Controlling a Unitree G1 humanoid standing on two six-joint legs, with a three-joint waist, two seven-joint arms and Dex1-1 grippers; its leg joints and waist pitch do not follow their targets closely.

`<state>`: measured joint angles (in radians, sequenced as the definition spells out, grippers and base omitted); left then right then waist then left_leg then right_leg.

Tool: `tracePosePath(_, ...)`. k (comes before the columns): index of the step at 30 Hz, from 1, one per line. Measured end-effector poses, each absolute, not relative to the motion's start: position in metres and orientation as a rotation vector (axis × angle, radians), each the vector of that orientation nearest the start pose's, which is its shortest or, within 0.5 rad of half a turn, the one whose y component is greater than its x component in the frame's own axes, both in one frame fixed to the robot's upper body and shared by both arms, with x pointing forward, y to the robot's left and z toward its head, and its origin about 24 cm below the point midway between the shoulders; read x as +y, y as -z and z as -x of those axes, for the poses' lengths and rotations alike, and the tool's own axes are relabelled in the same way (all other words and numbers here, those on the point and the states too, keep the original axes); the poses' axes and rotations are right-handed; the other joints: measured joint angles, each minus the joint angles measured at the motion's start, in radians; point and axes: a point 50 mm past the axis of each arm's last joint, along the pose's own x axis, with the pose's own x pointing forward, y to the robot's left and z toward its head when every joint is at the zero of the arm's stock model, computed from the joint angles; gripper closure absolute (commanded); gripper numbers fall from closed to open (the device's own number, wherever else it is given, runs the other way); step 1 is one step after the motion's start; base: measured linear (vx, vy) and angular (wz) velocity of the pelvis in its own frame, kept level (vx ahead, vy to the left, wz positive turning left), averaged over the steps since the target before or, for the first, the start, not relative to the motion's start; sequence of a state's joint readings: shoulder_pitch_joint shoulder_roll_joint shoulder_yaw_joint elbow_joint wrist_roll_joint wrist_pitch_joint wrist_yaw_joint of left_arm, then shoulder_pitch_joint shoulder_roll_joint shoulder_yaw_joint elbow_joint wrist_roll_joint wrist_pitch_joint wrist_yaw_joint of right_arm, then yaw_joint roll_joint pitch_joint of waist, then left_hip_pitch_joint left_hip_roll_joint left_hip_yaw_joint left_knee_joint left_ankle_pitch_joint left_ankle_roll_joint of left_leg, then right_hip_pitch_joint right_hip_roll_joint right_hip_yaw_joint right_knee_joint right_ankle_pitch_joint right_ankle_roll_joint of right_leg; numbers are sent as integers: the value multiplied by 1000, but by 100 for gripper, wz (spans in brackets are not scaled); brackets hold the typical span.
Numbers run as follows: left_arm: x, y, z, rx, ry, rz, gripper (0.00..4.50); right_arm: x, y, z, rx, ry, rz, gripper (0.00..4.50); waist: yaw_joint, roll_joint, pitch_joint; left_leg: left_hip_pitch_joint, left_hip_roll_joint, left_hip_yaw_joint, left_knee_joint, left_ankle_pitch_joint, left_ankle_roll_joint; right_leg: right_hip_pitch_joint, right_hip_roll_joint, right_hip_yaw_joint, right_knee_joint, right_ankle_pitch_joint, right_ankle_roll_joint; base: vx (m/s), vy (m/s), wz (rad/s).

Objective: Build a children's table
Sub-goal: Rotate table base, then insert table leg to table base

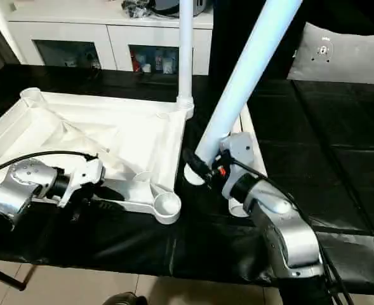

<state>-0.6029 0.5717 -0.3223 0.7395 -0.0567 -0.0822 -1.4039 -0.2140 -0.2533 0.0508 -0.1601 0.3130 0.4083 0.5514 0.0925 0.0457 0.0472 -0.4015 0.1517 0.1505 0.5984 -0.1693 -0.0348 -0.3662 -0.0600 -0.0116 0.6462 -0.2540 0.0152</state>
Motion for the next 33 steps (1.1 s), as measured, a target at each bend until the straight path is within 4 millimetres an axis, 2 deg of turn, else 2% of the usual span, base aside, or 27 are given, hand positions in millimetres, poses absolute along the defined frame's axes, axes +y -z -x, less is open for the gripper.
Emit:
tracePosePath(3,198,-52,-306,572,1407,-445,370,-131,-102,-280,47,-723,-45,261,0,2,-1,0,0,1,0,0,0,0,0,0,0,0,0,0,0,0)
tracePosePath(5,196,-50,-306,565,1384,-438,394,-128,-103,-281,38,-727,-54,261,1,3,-1,0,0,1,0,0,0,0,0,0,0,0,0,0,0,0)
tracePosePath(9,176,-47,-308,507,1315,-415,404,-119,-108,-286,25,-754,-72,261,7,5,-2,1,1,7,0,1,1,1,-4,1,0,0,0,0,0,0)
tracePosePath(14,168,-48,-305,502,1225,-370,423,-115,-101,-288,65,-774,-77,261,-8,-5,-3,3,3,12,-1,1,2,-1,-4,2,0,0,0,0,0,0)
tracePosePath(17,165,-47,-297,481,1198,-371,437,-109,-99,-291,84,-802,-66,261,-13,-7,-4,3,5,15,-2,1,2,-3,-3,3,-1,0,0,0,0,0)
tracePosePath(19,162,-48,-291,444,1201,-374,440,-105,-99,-293,93,-818,-56,261,-10,-9,-4,1,6,16,-3,1,3,-4,-2,3,-1,0,0,0,0,0)
tracePosePath(21,157,-49,-287,402,1215,-375,448,-103,-96,-294,110,-820,-55,261,-1,-13,-4,-1,8,17,-3,1,3,-6,-1,3,-2,-1,0,0,0,0)
tracePosePath(25,156,-48,-283,374,1229,-443,450,-104,-94,-297,133,-820,-47,261,3,-17,-5,-2,9,19,-3,1,3,-7,-1,3,-2,-1,0,0,0,0)
tracePosePath(33,157,-48,-287,354,1227,-525,450,-107,-80,-296,225,-843,48,261,-2,-20,-5,0,10,19,-3,2,3,-6,-1,3,-1,0,1,0,0,0)
